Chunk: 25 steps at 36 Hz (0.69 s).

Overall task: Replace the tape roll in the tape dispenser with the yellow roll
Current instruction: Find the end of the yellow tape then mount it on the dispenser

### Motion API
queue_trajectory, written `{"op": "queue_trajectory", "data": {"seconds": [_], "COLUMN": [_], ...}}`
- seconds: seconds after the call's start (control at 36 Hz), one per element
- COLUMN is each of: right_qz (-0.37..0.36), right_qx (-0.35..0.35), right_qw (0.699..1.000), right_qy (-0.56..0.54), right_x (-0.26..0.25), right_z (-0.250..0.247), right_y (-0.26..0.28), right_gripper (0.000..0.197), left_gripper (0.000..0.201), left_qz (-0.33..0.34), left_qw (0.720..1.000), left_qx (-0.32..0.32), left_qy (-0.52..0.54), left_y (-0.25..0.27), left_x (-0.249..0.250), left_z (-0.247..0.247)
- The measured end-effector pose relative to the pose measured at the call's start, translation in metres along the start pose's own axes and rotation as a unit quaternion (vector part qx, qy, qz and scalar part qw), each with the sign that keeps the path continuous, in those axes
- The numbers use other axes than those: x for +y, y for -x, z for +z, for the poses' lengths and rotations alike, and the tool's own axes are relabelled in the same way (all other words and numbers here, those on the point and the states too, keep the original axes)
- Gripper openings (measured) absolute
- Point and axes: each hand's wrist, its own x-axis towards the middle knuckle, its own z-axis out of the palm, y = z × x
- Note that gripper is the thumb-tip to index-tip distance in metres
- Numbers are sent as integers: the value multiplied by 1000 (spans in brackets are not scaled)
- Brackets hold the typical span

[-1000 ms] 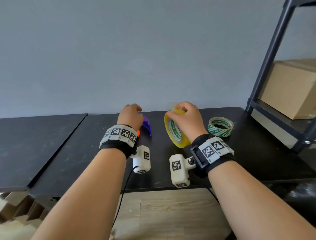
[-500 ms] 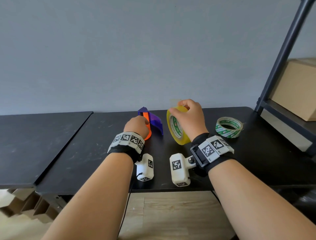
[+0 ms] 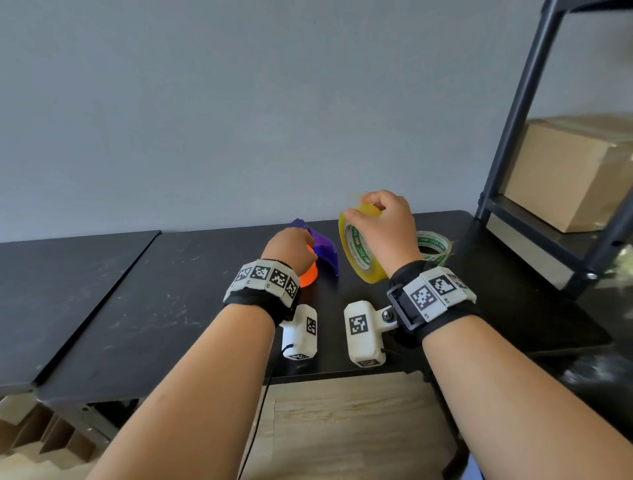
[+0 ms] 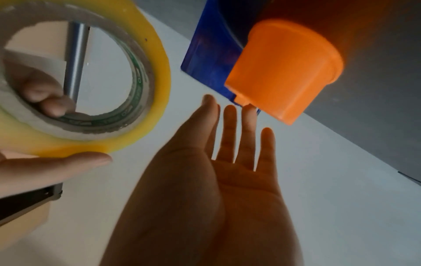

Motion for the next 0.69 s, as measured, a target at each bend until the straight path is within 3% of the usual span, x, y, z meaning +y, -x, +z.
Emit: {"op": "queue_trajectory", "data": {"seconds": [0.08, 0.17, 0.22, 0.42, 0.69], "right_qz": [0, -3, -5, 2, -32], "right_qx": [7, 3, -3, -51, -87], "right_qw": [1000, 997, 994, 981, 991], "right_qy": [-19, -73, -106, -188, -91], "right_x": [-13, -28, -36, -50, -43], "right_z": [-7, -12, -13, 1, 22], "right_y": [-2, -2, -1, 8, 12], "right_gripper": [33, 34, 32, 26, 54], "left_gripper": [42, 54, 55, 27, 30], "left_qz": [22, 30, 44, 71, 29], "left_qw": [990, 960, 947, 936, 954], "left_qx": [52, 50, 44, 36, 113], "left_qy": [126, 275, 315, 343, 274], "left_y": [0, 2, 6, 20, 24], "left_x": [5, 11, 13, 3, -29], "left_z": [-13, -30, -42, -59, -65]}}
